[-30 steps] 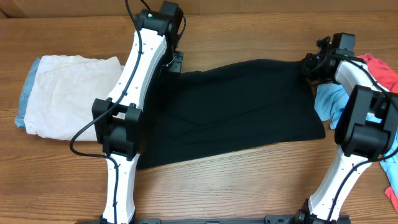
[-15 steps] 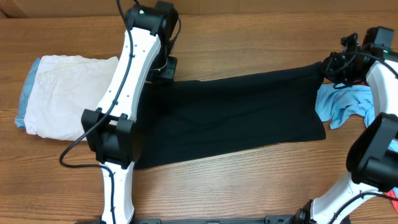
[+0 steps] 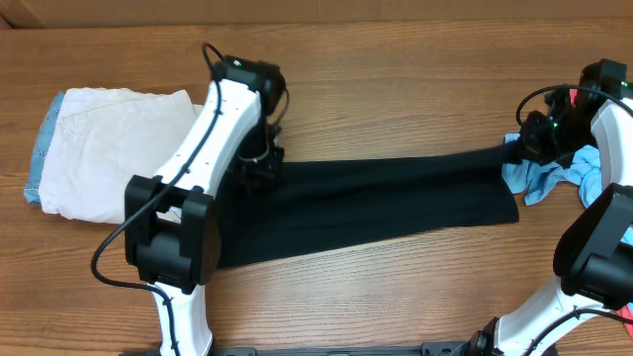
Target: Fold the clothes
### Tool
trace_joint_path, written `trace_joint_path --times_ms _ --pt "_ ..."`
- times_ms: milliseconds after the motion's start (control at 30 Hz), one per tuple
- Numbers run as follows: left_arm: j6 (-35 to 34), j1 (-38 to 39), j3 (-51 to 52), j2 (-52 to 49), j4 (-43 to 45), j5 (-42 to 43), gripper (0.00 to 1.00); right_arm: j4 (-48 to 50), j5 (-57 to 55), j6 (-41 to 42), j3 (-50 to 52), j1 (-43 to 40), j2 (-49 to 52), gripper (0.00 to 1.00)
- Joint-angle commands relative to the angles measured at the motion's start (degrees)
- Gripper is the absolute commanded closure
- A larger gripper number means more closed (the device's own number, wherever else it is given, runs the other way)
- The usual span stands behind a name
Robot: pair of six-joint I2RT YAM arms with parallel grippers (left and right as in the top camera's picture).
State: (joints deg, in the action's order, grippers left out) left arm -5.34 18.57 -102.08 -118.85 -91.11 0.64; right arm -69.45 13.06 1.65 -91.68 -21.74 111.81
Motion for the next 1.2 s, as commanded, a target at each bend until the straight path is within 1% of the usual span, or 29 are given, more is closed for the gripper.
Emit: trace_joint_path --times_ms 0,133,167,200,233,267,300,333,367,400,433,500,533,567,633,667,700,767,833,900,1000,1067,1100,1167 --pt "1.53 1.33 3.89 0.72 0.39 0.42 0.96 -1.55 -6.43 1.79 0.11 -0.52 -1.44 0.96" --pt "1.53 1.33 7.06 0.72 0.57 0.42 0.96 -4.31 -6.62 1.79 0.11 -0.52 -1.44 0.96" --pt "1.53 1.33 7.50 0.72 0.83 0.42 0.94 -4.63 -6.62 1.79 0.11 -0.52 -1.44 0.94" --pt "1.53 1.31 7.85 0.72 1.29 0.42 0.90 -4.72 -6.62 1.79 0.11 -0.52 -1.44 0.91" --pt "1.53 1.29 7.85 0.72 1.60 0.42 0.87 -5.29 -6.67 1.79 0.11 -0.52 -1.44 0.85" --pt "1.57 1.27 7.80 0.72 2.03 -0.17 0.66 -6.01 -7.15 1.81 0.11 -0.52 -1.44 0.76" --pt "1.55 1.16 7.72 0.72 1.99 -1.29 0.54 -6.56 -8.96 2.27 0.11 -0.52 -1.44 0.69" --pt "1.55 0.90 7.72 0.72 1.77 -1.99 0.46 -6.67 -10.25 3.54 0.11 -0.52 -1.44 0.69" --pt "1.55 0.52 7.65 0.72 1.29 -2.54 0.41 -7.02 -13.62 7.52 0.11 -0.66 -1.44 0.69" --pt "1.55 0.11 7.45 0.72 0.63 -2.73 0.38 -7.17 -15.26 9.35 0.11 -0.87 -1.44 0.69" --pt "1.53 -0.83 6.99 0.72 -0.31 -2.69 0.34 -6.73 -15.96 10.40 0.13 -1.68 -1.44 0.63" --pt "1.55 -2.67 5.46 0.81 -1.79 -2.64 0.32 -5.20 -13.92 10.36 0.22 -3.28 -1.44 0.59" --pt "1.53 -3.45 4.48 0.85 -2.12 -2.51 0.31 -4.11 -12.07 9.42 0.37 -4.31 -1.44 0.54" --pt "1.53 -4.35 3.26 0.90 -2.12 -2.19 0.31 -3.13 -10.12 7.65 0.63 -4.96 -1.44 0.50" --pt "1.62 -6.08 0.02 0.96 -1.70 -0.44 0.30 -0.31 -4.42 3.21 1.75 -6.84 -1.44 0.45" --pt "2.01 -7.74 -3.67 1.01 -0.66 3.34 0.30 2.78 2.01 -1.90 3.61 -8.63 -1.18 0.35" --pt "2.49 -9.20 -7.76 1.11 0.15 8.74 0.31 4.26 5.97 -3.93 5.62 -9.57 -0.70 0.27" --pt "3.30 -10.34 -11.61 1.36 1.25 13.60 0.31 4.37 7.96 -6.51 7.48 -9.75 0.13 0.25" --pt "3.56 -11.13 -15.58 1.66 2.58 16.70 0.31 4.59 9.99 -7.93 9.46 -9.64 1.44 0.23" --pt "3.69 -11.58 -19.50 1.77 3.48 18.82 0.30 4.55 10.38 -8.85 10.84 -9.51 3.06 0.20" --pt "4.11 -11.91 -24.65 1.77 3.41 19.98 0.29 4.07 10.38 -8.98 11.58 -9.51 5.16 0.20" --pt "4.22 -11.91 -28.13 1.77 2.80 19.98 0.28 2.91 10.40 -9.01 11.61 -9.51 6.19 0.21" --pt "5.01 -11.91 -29.53 1.77 2.43 19.98 0.28 2.23 10.38 -9.07 11.61 -9.51 6.54 0.25" --pt "6.14 -11.91 -31.63 1.77 1.66 19.91 0.27 1.31 10.40 -9.20 11.65 -9.51 6.62 0.27"
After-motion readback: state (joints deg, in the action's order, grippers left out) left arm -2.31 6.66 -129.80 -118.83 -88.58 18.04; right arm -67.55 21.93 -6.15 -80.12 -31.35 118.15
